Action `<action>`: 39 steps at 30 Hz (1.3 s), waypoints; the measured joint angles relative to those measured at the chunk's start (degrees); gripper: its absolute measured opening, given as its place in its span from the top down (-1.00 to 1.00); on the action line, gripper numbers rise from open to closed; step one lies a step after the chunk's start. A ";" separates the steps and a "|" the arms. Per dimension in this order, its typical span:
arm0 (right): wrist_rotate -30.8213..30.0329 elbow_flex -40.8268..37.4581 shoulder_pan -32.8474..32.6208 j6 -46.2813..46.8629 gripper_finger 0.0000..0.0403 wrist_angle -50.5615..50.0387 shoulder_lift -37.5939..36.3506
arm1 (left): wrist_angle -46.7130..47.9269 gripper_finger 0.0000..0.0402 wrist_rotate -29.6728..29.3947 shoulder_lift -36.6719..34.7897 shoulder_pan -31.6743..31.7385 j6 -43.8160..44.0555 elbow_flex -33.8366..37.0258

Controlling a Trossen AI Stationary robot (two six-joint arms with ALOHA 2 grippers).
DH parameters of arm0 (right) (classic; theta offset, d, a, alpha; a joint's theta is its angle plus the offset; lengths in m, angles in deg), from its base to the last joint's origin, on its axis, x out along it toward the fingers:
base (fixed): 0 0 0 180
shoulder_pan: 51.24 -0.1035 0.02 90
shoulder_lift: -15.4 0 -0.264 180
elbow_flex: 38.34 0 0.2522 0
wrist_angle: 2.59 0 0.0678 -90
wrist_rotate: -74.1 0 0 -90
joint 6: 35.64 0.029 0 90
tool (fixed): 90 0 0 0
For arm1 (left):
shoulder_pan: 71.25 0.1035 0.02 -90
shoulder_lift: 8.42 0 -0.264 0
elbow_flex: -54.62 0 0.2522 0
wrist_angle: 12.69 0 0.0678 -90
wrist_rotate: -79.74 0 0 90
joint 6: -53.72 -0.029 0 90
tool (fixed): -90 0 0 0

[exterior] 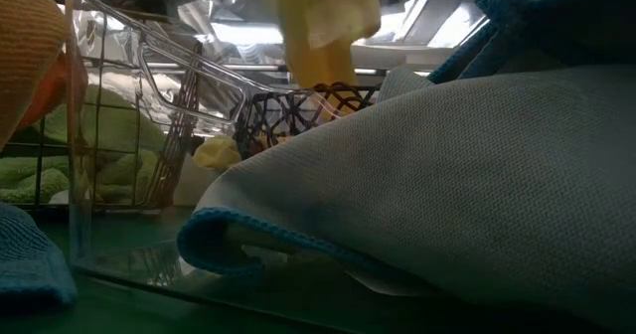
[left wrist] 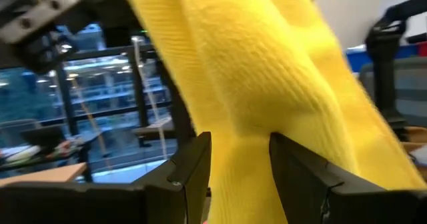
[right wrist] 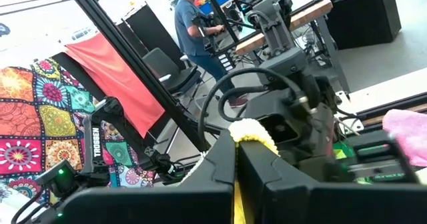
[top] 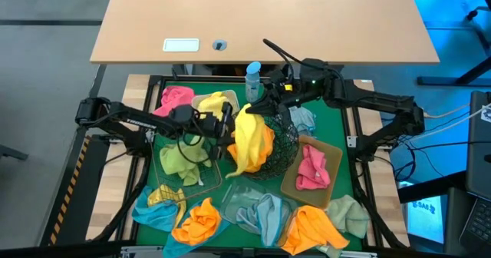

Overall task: Sort microfiber towel by color & place in baskets
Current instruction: Put the yellow towel into the white bin

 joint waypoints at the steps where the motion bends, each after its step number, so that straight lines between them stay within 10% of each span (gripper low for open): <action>1: 0.00 0.00 0.00 0.00 1.00 -0.10 -0.04 | 0.01 0.27 0.16 0.00 -0.43 0.00 0.00; 39: -2.08 0.00 0.00 -6.27 1.00 -17.91 -6.68 | 0.02 0.05 -9.08 0.00 -2.05 2.99 -0.02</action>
